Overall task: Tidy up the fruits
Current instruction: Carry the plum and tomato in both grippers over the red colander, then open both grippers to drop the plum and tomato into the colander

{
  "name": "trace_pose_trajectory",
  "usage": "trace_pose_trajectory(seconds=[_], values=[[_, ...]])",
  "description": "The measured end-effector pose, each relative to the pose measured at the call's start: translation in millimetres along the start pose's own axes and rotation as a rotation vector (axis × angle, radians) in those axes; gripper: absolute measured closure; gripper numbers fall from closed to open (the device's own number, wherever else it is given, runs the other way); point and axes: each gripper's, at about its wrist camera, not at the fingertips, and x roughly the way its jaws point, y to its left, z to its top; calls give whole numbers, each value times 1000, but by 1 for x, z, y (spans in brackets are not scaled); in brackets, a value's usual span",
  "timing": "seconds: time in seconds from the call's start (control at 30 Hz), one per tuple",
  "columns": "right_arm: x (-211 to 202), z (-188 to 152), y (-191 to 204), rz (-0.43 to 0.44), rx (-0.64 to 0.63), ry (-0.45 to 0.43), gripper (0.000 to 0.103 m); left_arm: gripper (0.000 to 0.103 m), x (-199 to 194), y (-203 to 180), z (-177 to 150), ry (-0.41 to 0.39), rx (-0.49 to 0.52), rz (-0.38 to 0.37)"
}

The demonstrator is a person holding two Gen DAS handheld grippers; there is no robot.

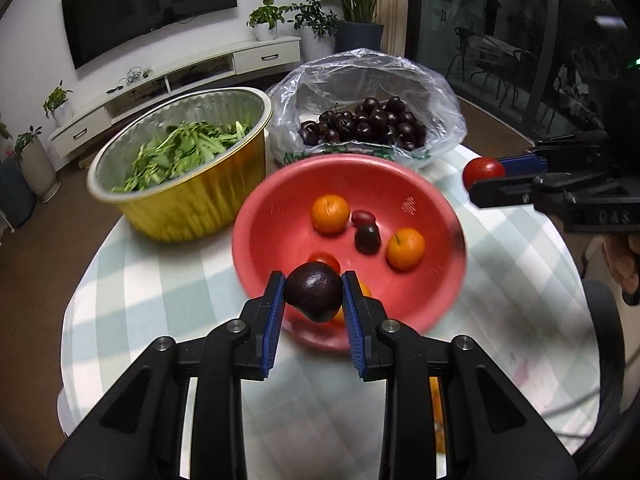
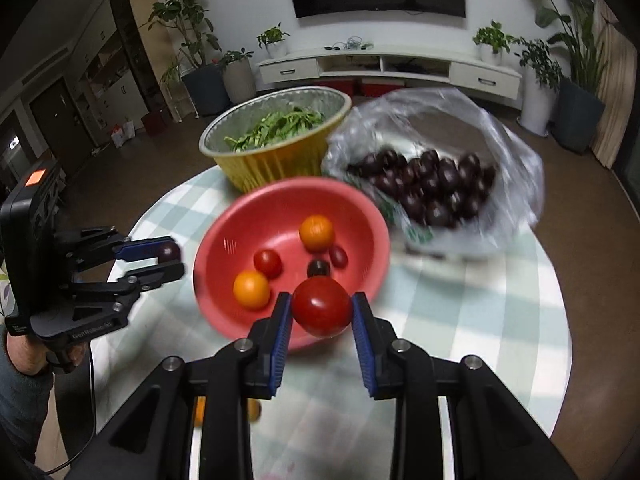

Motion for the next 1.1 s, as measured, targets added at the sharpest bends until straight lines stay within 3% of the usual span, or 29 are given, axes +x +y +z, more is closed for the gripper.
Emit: trace_pose_trajectory(seconds=[0.17,0.47,0.97,1.03,1.1], values=[[35,16,12,3,-32,50,71,76,40,2,13,48,7,-4],[81,10,24,-9,-86,148,71,76,79,-5,18,85,34,-16],[100,9,26,-60,-121,171,70,75,89,-4,14,78,49,8],[101,9,26,-60,-122,171,70,73,88,-3,13,83,49,10],[100,8,27,-65,-124,172,69,60,89,-2,12,89,50,30]])
